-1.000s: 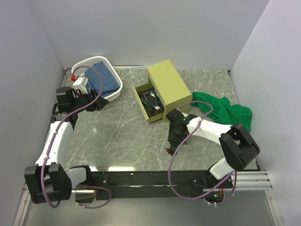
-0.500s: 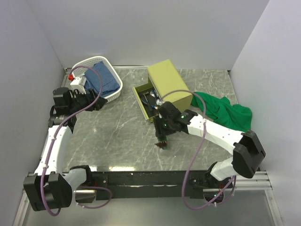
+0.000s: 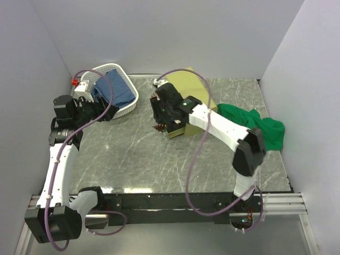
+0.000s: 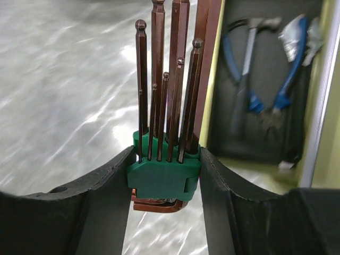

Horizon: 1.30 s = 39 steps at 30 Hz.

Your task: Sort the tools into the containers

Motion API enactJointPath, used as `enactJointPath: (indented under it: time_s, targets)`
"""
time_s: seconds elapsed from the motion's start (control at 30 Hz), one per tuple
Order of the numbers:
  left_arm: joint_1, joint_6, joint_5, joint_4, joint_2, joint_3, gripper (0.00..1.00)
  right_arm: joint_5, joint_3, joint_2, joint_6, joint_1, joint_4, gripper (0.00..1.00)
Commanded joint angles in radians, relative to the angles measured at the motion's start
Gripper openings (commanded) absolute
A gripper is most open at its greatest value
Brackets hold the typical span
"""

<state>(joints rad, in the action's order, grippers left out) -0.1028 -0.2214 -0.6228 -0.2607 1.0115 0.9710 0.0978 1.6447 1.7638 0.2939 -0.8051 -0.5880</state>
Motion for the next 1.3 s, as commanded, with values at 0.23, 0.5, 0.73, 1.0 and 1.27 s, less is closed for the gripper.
enactJointPath:
  time_s: [0.23, 0.5, 0.73, 1.0, 1.27]
  targets:
    - [-0.005, 0.054, 0.037, -0.045, -0.065, 0.035, 0.66, 0.233, 0.248, 0.247, -0.148, 0.089, 0.074, 0.00]
    - [-0.020, 0.025, 0.021, -0.009, -0.060, 0.008, 0.66, 0.282, 0.294, 0.329, -0.229, 0.112, 0.036, 0.00]
    - [-0.021, 0.030, 0.017, -0.018, -0.056, 0.009, 0.67, 0.309, 0.238, 0.364, -0.254, 0.127, 0.017, 0.00]
    - [-0.023, 0.004, 0.002, 0.020, -0.073, -0.031, 0.67, 0.336, 0.168, 0.307, -0.219, 0.122, -0.018, 0.53]
    - [-0.020, -0.041, -0.023, 0.077, -0.068, -0.064, 0.67, 0.281, 0.293, 0.224, -0.248, 0.064, -0.047, 0.88]
